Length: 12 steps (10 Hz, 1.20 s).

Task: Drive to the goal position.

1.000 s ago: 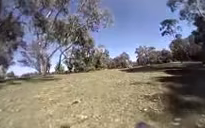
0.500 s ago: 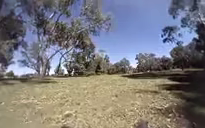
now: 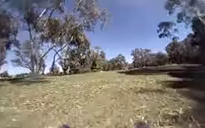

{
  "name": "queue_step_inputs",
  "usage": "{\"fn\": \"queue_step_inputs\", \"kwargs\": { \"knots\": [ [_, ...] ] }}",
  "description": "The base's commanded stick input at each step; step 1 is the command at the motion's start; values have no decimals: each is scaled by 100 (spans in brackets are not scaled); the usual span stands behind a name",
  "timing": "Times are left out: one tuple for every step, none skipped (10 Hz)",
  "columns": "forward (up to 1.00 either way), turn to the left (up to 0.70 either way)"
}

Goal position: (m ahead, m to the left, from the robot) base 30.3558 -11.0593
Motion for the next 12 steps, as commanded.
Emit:
{"fn": "queue_step_inputs", "kwargs": {
  "knots": [
    [100,0],
    [100,0],
    [100,0],
    [100,0],
    [100,0],
    [100,-27],
    [100,-26],
    [100,-11],
    [100,0],
    [100,0],
    [100,0],
    [100,0]
  ]
}}
